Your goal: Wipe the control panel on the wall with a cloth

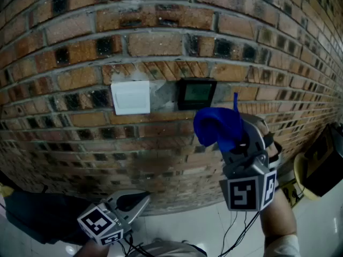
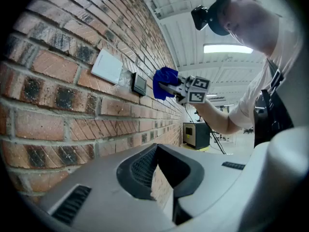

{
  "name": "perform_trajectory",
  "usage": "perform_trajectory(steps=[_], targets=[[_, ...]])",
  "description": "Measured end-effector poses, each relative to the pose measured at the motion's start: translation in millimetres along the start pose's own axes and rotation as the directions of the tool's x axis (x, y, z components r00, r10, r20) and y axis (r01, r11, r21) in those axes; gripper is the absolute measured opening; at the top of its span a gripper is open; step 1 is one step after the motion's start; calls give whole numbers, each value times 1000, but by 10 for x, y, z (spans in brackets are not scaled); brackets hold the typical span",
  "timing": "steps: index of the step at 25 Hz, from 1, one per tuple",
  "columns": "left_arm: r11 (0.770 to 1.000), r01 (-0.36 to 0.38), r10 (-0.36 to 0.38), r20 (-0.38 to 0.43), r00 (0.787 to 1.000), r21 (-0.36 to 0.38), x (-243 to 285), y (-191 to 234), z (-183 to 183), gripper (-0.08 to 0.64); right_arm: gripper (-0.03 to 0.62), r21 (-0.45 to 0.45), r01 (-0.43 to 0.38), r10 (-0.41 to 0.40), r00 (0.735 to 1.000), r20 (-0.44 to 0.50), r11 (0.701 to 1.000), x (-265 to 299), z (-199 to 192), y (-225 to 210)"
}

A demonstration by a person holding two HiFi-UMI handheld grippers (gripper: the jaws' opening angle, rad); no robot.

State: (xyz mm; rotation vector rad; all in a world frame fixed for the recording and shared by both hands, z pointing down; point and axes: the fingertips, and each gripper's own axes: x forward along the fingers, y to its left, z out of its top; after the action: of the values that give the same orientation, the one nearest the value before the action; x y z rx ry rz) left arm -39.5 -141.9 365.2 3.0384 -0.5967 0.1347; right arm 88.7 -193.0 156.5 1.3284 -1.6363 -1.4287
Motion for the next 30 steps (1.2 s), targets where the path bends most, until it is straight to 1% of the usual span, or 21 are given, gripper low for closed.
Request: perform_trajectory(steps=[3,8,12,16,19,24,26,30], targets=[[1000,-12,12,2,1000,-10,94,20,-27,-7,86,-75,-3,2,1000,-14,997,236,-71,-83],[999,-45,46,21,999,-31,197,-11,-71,-7,86,-148,28,-30,999,-13,989,522,-115,-244],[995,-87,89,33,996,-45,195,13,-102,-8,86,-210,32,-35,999,-11,977,651,-133,-221],[990,-128,130,31,991,-51,177,58,-118,-6,86,-245,42,-45,999,-6,969,626,-117,-111],[989,-143,144,23,989,-48,194,66,-116,-7,86,-259,13,-18,1000,-16,966,603,-173,125],[986,-161,162,16,987,-47,208,72,-113,-7,86,-239,-27,23,1000,-20,971,542,-280,466],[985,-163,164,14,986,-49,212,60,-116,-7,86,-235,-59,55,998,-24,970,530,-318,624],[985,-165,166,14,986,-55,214,36,-112,-7,86,-234,-148,143,989,-41,961,559,-423,960]])
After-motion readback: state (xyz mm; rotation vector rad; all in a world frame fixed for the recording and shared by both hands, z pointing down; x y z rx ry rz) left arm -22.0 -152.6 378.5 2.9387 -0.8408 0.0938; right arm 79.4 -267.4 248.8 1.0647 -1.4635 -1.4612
